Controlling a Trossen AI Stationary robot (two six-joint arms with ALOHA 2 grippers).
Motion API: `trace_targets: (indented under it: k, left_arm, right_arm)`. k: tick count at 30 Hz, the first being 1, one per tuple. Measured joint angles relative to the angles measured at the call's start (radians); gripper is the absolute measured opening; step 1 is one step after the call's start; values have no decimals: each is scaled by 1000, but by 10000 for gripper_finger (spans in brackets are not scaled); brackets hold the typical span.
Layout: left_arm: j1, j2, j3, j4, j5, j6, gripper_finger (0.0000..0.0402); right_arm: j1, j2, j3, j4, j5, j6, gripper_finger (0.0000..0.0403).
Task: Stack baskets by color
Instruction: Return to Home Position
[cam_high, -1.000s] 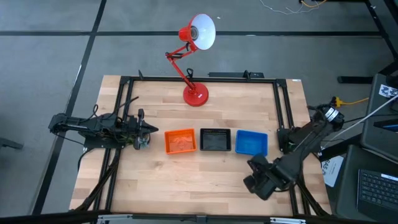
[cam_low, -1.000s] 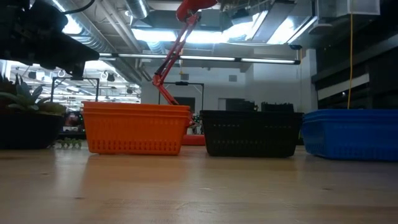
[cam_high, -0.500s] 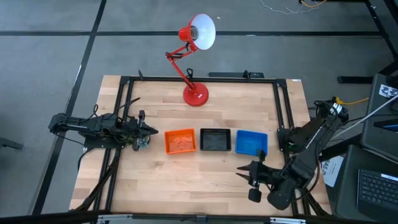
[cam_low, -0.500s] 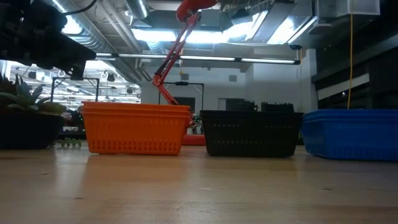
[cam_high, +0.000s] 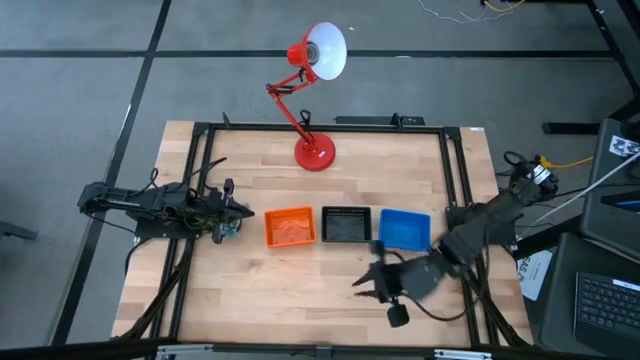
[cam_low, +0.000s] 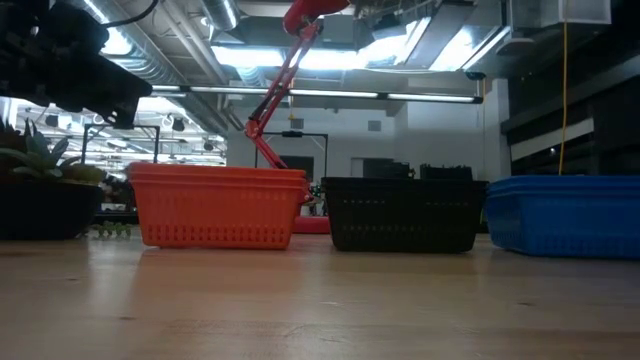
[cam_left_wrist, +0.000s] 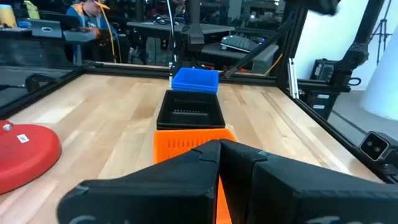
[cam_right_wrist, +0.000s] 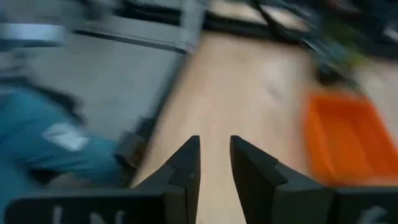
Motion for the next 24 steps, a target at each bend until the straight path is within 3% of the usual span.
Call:
trace_targets:
  k: [4, 7, 11, 15, 19, 24]
  left_arm:
    - [0, 0, 0, 0, 0, -1, 1]
    - [0, 0, 0, 0, 0, -1, 1]
    - [0, 0, 0, 0, 0, -1, 1]
    - [0, 0, 0, 0, -1, -2, 1]
    - [0, 0, 0, 0, -1, -2, 1]
    - [0, 0, 0, -1, -1, -2, 1]
  right_arm:
    - [-166, 0, -79, 254, -446, -231, 88]
    - [-271, 0, -167, 367, -612, -214, 88]
    - [-372, -38, -282, 469, -623, -170, 88]
    - [-428, -177, -465, 565, -624, -199, 88]
    - [-481, -454, -719, 646, -625, -216, 88]
    - [-533, -838, -1000, 622, -622, -214, 88]
